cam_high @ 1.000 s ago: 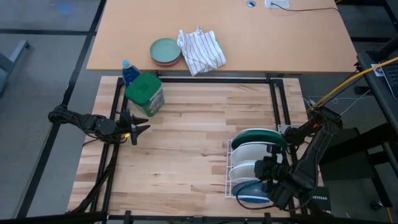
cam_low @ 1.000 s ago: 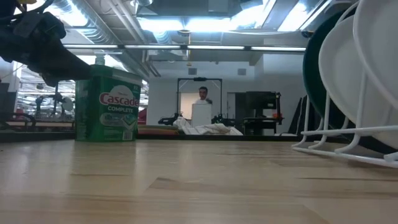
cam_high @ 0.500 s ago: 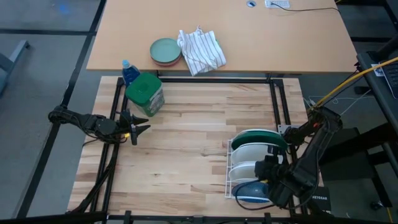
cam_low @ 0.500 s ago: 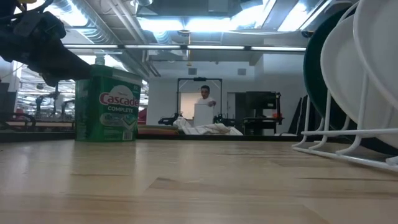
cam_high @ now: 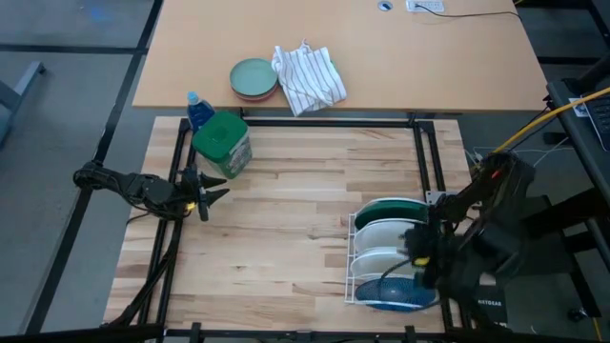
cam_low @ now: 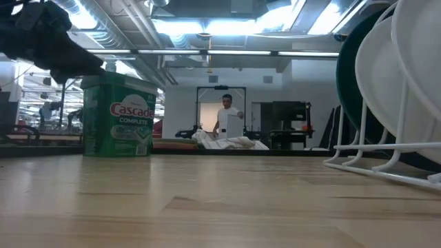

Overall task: Sort dishes
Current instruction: Return to Home Position

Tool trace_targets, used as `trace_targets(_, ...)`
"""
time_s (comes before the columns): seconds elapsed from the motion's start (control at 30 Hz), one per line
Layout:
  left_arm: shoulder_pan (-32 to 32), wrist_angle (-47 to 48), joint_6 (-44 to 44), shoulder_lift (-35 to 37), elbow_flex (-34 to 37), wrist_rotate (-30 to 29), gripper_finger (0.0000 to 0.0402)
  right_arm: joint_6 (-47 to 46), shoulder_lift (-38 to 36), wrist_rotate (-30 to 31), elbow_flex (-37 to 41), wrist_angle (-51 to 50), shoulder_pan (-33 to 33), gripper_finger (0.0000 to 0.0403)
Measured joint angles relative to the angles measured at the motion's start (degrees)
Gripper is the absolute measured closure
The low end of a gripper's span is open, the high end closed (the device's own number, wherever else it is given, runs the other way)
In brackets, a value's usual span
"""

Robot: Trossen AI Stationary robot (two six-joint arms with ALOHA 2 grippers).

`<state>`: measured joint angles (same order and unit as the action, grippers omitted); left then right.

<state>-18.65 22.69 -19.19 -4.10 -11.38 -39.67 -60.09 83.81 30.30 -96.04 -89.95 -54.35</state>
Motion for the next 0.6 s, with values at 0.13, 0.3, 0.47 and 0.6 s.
trace_targets(0.13, 0.0, -0.05, 1.67, 0.0, -1.56, -0.63, 0.0249, 5.42, -6.97, 13.5, -0.25, -0.09, -0.02, 0.0248)
trace_targets(0.3, 0.0, 0.05, 2.84, 0.0, -2.22, -0.64, 0.0249, 12.56, -16.37, 28.08, 0.24, 0.04, 0.0, 0.0248)
trace_targets(0.47, 0.0, 0.3, 4.2, 0.0, -2.22, -0.65, 0.0249, 8.78, -28.16, 37.75, 9.42, 0.03, 0.0, 0.0248)
trace_targets(0.6, 0.0, 0.31, 4.41, 0.0, -2.22, -1.01, 0.0249, 1.08, -38.57, 44.16, 22.36, 5.01, 0.0, 0.0248)
